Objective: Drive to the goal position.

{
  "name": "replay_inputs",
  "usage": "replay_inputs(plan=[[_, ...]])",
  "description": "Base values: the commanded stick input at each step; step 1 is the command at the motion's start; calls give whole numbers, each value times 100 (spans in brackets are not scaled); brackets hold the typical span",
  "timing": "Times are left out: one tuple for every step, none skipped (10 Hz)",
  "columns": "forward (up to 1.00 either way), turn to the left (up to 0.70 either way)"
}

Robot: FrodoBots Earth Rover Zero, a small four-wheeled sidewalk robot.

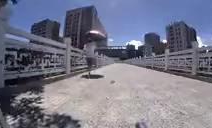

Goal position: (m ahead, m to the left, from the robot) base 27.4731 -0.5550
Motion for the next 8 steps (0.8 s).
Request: replay_inputs(plan=[[45,0],[45,0],[45,0],[45,0],[45,0],[45,0],[45,0],[45,0]])
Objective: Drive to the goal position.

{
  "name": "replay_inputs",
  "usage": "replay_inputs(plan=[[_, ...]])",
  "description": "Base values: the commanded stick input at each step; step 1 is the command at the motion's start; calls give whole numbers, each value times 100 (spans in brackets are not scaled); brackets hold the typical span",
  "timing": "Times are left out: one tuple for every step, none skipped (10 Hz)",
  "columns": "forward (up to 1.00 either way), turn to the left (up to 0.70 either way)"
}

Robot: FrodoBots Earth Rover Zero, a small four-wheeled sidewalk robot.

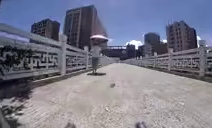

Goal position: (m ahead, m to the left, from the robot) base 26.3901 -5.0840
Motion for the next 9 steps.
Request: replay_inputs(plan=[[45,0],[70,0],[70,0],[70,0],[70,0],[70,0],[70,0],[70,0],[70,0]])
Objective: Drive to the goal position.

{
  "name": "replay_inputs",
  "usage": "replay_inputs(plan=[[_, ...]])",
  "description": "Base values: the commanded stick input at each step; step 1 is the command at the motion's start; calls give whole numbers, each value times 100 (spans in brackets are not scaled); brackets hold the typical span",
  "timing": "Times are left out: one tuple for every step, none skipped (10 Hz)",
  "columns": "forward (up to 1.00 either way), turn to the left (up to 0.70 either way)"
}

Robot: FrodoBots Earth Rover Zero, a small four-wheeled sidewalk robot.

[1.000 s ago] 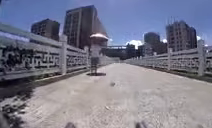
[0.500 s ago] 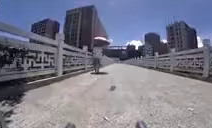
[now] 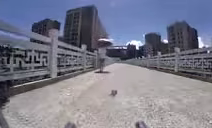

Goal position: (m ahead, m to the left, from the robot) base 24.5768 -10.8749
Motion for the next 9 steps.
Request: replay_inputs(plan=[[70,0],[70,0],[70,0],[70,0],[70,0],[70,0],[70,0],[70,0],[70,0]])
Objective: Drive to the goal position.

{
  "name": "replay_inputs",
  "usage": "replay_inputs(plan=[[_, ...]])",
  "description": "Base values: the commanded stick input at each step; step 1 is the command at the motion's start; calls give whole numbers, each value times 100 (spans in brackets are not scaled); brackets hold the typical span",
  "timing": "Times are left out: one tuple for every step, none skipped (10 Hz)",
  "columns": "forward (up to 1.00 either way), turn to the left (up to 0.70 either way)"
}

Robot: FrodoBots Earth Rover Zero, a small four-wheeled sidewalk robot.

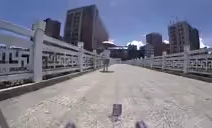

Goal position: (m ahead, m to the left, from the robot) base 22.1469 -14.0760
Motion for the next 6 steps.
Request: replay_inputs(plan=[[70,0],[70,0],[70,0],[70,0],[70,0],[70,0]])
